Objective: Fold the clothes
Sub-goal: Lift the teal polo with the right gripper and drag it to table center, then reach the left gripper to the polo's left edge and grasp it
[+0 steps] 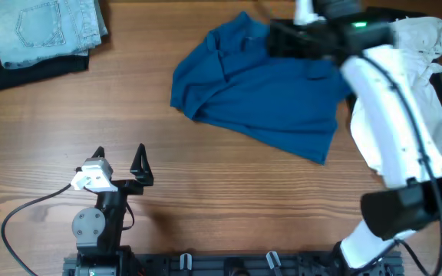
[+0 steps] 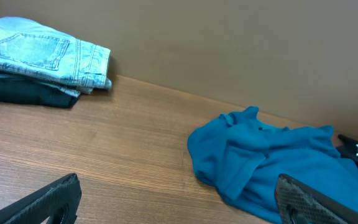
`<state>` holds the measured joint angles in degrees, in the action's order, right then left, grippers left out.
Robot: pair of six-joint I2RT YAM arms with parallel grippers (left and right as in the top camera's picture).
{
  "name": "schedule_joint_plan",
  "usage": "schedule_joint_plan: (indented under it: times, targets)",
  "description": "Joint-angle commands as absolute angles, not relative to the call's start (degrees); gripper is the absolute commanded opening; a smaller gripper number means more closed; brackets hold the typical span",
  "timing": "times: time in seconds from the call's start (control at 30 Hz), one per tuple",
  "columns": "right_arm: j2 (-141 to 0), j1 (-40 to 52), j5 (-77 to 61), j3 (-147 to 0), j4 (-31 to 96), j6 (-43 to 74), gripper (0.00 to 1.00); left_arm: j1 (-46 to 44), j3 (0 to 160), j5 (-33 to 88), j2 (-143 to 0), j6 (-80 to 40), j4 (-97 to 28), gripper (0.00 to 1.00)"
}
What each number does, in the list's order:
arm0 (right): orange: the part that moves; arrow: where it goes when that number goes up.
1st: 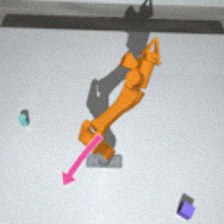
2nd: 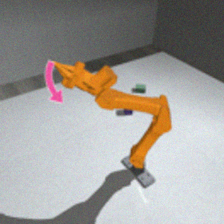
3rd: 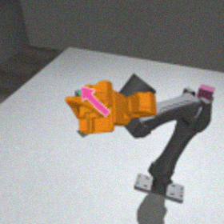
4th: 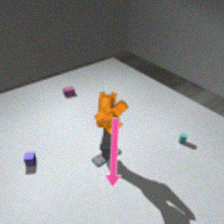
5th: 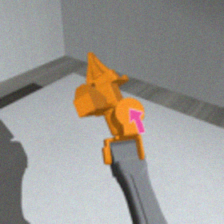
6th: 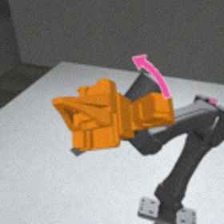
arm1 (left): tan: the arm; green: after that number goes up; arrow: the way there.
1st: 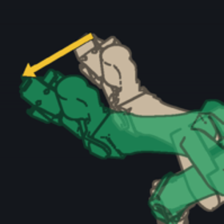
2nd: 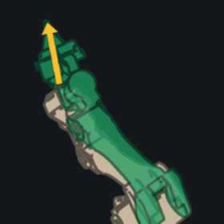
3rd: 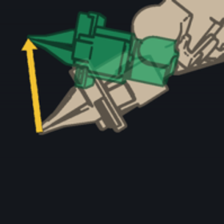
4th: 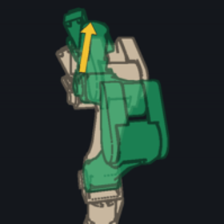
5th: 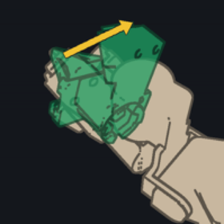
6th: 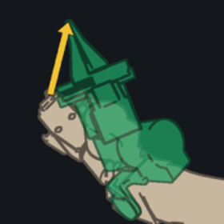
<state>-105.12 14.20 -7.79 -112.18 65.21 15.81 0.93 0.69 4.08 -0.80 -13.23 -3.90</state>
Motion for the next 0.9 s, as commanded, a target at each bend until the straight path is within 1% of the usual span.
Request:
schedule_joint_plan:
  times: [0.0,0.2,0.27,0.37,0.4,0.5,0.6,0.63,0.67,0.77,0.83,0.87]
  targets:
    - [-107.0,14.7,-14.0,-107.3,66.3,15.3,0.92,1.4,0.3,3.3,-0.4,-13.8,-4.1,1.0]
    - [-107.0,14.6,-12.9,-104.9,60.4,18.2,0.96,1.4,0.3,2.2,-0.4,-14.0,-3.6,1.0]
    - [-107.0,14.6,-11.9,-104.9,60.0,18.2,0.99,1.4,0.3,4.0,-0.4,-14.0,2.3,1.0]
    - [-107.0,14.6,-7.4,-104.9,61.0,18.0,1.0,1.4,0.7,15.4,-0.6,-12.2,17.4,1.0]
    - [-107.0,14.6,-6.4,-104.9,61.3,18.0,1.0,1.4,2.2,16.9,-1.5,-12.2,18.6,1.0]
    - [-107.0,14.6,-6.2,-104.9,60.9,18.0,1.0,1.4,10.2,19.4,-9.2,-12.1,11.2,1.0]
    - [-107.0,14.6,-6.2,-104.9,60.4,18.0,1.0,1.4,19.7,26.1,-21.4,-7.5,4.6,1.0]
    - [-107.0,14.6,-6.2,-104.9,60.4,18.0,1.0,1.4,23.6,26.6,-26.2,-6.8,1.4,1.0]
    - [-107.0,14.6,-6.2,-104.9,60.4,18.0,1.0,1.3,28.0,26.6,-31.2,-6.2,-2.9,1.0]
    - [-107.0,14.6,-6.2,-104.9,60.8,18.0,1.0,-0.4,45.2,26.6,-48.9,-1.5,-21.6,1.0]
    - [-107.0,14.6,-6.2,-104.9,61.1,18.0,1.0,-3.8,55.6,26.3,-60.1,1.2,-32.4,1.0]
    - [-107.0,14.6,-6.2,-104.9,61.1,18.0,1.0,-5.8,59.1,25.6,-64.6,2.0,-35.5,1.0]
